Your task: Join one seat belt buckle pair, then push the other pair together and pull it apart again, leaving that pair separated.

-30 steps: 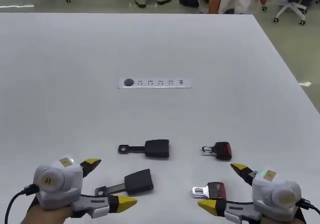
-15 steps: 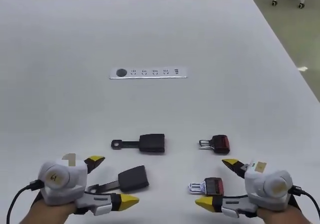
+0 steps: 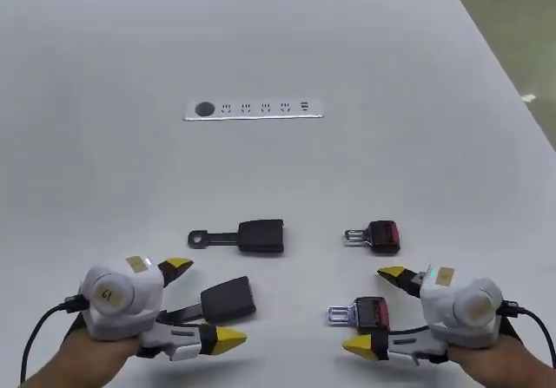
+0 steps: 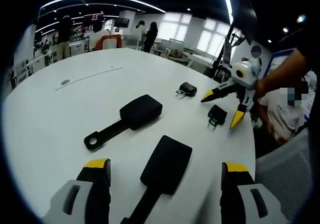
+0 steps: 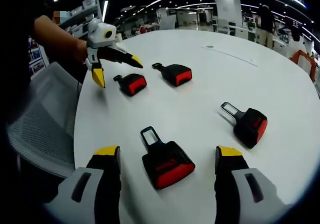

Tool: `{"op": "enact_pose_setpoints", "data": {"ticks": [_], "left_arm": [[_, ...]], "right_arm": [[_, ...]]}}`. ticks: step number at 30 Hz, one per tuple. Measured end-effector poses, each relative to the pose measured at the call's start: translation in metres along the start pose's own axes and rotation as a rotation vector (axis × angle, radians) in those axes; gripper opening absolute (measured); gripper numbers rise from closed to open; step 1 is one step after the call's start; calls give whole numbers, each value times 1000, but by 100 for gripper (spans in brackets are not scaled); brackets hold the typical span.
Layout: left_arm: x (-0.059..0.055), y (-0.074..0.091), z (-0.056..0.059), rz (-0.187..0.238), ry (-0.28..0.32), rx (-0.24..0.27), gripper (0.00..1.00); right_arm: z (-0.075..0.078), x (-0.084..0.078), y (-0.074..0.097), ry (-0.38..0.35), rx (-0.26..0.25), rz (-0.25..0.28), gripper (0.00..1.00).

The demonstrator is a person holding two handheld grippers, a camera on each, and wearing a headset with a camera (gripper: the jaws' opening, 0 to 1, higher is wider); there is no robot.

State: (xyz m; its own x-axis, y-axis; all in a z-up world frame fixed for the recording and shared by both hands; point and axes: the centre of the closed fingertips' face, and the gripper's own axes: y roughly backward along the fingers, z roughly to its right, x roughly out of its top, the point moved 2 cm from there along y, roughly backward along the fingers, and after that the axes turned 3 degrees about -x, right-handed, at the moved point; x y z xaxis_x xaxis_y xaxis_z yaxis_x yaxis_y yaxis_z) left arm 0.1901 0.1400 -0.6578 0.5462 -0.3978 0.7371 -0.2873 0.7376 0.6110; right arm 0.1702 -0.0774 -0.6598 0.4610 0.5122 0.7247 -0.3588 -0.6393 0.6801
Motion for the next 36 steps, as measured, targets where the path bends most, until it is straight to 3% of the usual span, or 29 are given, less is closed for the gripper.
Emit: {"op": "enact_pose_setpoints", "data": {"ticks": [8,13,19,23,28,33,34,36], "left_arm": [[2,-9,3,-14,-44,-27,85],[0,-13,6,-35,-63,-57,75],[-3,-13,8,-45,-106,-74,69],[-8,-11,11,-78,-174,-75,61],[-7,-8,12,-99,-240,-82,59],[-11,-6,3,-178,-390,-70,50],[-11,-4,6,-172,-364,-96,46],[-9,-3,3,-170,-378,-101,39]], "right_arm": [[8,-14,-2,93,18,-44,67],[7,-11,-3,128,44,-59,59],[11,-11,-3,163,57,-73,55],[9,-8,-4,170,64,-77,53],[5,-6,-6,178,77,-82,51],[4,-5,-6,182,84,-88,47],[4,-6,-6,183,86,-90,46],[4,-7,-6,184,90,-93,45]]}}
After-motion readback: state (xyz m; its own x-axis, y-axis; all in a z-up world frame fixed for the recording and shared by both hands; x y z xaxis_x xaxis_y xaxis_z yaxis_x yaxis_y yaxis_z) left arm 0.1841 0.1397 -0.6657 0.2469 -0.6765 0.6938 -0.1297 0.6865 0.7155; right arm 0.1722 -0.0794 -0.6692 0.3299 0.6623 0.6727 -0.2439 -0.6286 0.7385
